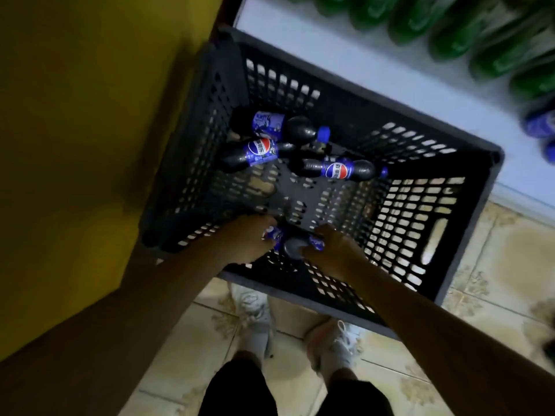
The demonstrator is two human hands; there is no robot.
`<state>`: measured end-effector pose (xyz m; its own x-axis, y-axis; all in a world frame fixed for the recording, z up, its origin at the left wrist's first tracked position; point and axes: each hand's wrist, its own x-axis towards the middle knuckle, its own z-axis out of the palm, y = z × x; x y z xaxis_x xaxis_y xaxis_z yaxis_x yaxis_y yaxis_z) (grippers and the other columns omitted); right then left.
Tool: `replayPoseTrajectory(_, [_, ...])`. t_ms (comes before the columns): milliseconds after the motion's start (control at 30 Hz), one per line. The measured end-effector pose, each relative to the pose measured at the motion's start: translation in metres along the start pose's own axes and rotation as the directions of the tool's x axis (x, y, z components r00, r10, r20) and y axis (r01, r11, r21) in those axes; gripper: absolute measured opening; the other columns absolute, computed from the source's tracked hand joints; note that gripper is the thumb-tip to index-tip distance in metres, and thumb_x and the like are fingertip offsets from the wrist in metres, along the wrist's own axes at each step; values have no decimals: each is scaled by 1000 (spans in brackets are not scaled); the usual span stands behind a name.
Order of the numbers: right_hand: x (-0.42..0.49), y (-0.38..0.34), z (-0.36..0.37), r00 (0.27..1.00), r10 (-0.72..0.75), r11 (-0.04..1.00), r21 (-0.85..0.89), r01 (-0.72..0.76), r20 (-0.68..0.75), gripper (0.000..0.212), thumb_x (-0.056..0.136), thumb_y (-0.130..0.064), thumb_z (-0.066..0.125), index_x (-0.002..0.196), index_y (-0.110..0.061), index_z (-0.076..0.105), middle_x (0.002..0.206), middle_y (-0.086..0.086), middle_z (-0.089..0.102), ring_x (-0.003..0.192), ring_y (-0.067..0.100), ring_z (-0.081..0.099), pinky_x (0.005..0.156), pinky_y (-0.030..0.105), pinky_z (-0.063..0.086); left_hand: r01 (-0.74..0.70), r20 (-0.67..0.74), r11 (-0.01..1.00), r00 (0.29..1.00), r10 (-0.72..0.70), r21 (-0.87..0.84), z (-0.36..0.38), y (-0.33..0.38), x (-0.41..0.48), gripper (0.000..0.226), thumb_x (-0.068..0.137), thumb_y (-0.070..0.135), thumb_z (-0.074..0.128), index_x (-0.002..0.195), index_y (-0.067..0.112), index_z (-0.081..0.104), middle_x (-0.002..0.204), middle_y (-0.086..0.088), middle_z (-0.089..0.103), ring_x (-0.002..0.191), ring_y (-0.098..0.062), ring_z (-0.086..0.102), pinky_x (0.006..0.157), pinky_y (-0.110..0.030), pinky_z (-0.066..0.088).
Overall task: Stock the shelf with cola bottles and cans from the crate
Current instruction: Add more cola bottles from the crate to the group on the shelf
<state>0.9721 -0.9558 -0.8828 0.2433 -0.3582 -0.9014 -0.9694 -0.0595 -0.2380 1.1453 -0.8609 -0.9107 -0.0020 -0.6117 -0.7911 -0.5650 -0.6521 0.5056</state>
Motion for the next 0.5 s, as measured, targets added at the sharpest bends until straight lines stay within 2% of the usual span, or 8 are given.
replayPoseTrajectory(133, [60,31,41,997,-14,989,147,3,75,109,52,-74,73,139,-16,41,134,9,56,123,31,53,101,42,45,-15,65,990,998,6,138,34,-8,53,42,90,26,60,129,14,50,130,-11,54,118,-30,52,97,-39,43])
replayPoseTrajectory(167, [74,41,52,994,-46,985,170,29,102,114,49,-74,75,141,-17,40,135,7,56,124,30,53,101,42,44,-21,75,989,997,10,144,41,-11,61,43,90,25,61,130,14,49,131,-11,52,118,-29,51,97,-39,43])
replayPoseTrajectory(233, [81,45,64,988,-99,989,119,85,120,91,72,-49,79,146,-18,36,140,3,51,129,28,48,103,32,40,-33,86,987,996,19,160,51,-17,68,47,87,29,65,130,14,49,131,-10,48,119,-28,48,99,-38,41])
replayPoseTrajectory(300, [83,42,62,978,-133,982,158,108,159,60,83,-29,73,136,-18,46,127,-2,58,121,20,55,92,19,42,-43,77,989,997,32,139,50,-18,64,52,82,31,71,128,14,51,128,-8,49,118,-26,49,98,-38,42])
replayPoseTrajectory(367, [79,37,48,964,-164,956,276,104,207,23,87,-24,70,107,-16,62,82,-16,66,76,-3,65,63,3,42,-46,50,999,998,46,-11,37,-13,52,55,78,25,76,127,14,52,124,-4,54,115,-21,53,96,-32,45])
replayPoseTrajectory(400, [70,30,35,970,-135,950,306,68,204,18,86,-32,70,88,-15,64,60,-16,62,51,-6,58,47,5,39,-43,30,996,999,45,-77,27,-10,44,61,76,23,79,129,14,51,122,0,55,115,-16,53,94,-24,44])
replayPoseTrajectory(433, [59,25,21,973,-94,959,283,30,213,32,82,-45,70,76,-15,63,48,-11,57,40,1,53,40,12,38,-58,19,995,998,59,-78,15,-5,34,69,72,25,82,132,15,49,121,5,53,113,-10,50,90,-15,41])
replayPoseTrajectory(500, [28,18,-11,963,-10,991,134,-28,269,50,77,-63,64,71,-14,61,45,-4,53,39,11,47,42,17,36,-122,49,985,992,117,120,-9,6,9,86,62,37,87,136,18,46,128,5,51,115,-8,46,93,-13,37])
